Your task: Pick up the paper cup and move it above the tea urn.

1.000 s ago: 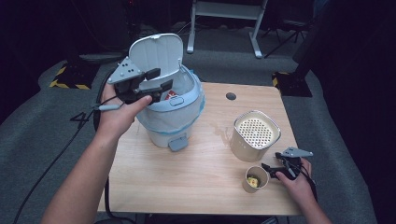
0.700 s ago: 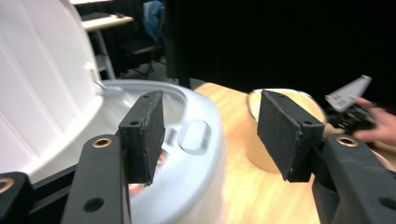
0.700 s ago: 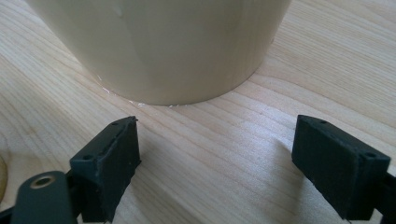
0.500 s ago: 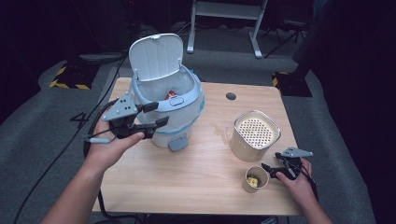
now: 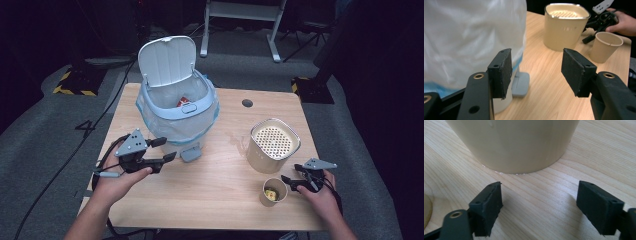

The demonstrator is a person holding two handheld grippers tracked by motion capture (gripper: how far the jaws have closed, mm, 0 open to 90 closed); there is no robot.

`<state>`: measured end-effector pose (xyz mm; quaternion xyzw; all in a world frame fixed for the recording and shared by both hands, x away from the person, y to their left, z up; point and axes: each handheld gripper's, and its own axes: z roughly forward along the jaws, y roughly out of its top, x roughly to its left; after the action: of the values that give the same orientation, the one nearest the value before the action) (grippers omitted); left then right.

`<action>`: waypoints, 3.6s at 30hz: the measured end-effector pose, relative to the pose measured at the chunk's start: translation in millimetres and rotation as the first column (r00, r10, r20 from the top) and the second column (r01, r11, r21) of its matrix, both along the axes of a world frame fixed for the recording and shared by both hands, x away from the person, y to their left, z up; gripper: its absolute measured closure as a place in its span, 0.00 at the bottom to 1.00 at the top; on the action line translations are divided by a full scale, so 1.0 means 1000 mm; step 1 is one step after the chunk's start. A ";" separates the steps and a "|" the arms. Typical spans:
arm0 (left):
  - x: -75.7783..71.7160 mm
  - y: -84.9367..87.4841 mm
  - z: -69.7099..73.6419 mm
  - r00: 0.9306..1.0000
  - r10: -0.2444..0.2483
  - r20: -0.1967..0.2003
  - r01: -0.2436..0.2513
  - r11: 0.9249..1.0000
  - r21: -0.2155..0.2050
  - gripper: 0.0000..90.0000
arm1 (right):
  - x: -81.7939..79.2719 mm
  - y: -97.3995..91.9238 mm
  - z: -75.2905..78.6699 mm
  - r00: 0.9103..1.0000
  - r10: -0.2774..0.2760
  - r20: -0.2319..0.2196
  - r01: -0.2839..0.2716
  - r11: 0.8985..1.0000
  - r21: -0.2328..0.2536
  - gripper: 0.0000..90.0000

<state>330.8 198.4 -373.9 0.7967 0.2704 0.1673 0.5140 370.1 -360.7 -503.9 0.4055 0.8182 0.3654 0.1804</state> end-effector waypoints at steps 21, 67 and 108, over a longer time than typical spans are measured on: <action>0.010 0.014 -0.095 0.979 0.107 -0.175 -0.097 0.993 0.066 0.47 | -0.031 -0.019 0.015 0.999 0.017 -0.040 -0.016 1.000 0.026 0.37; 0.018 0.012 -0.130 0.944 0.239 -0.226 -0.175 0.947 0.268 0.31 | -0.087 0.032 0.029 0.961 0.272 0.050 -0.276 0.954 0.113 0.19; 0.020 0.007 -0.131 0.947 0.215 -0.239 -0.140 0.945 0.295 0.11 | -0.070 0.055 0.021 0.950 0.288 0.124 -0.309 0.927 0.214 0.30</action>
<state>350.3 205.8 -505.1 0.8475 0.3827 0.1400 0.3402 299.9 -305.6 -482.6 0.2775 0.8134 0.4991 0.1112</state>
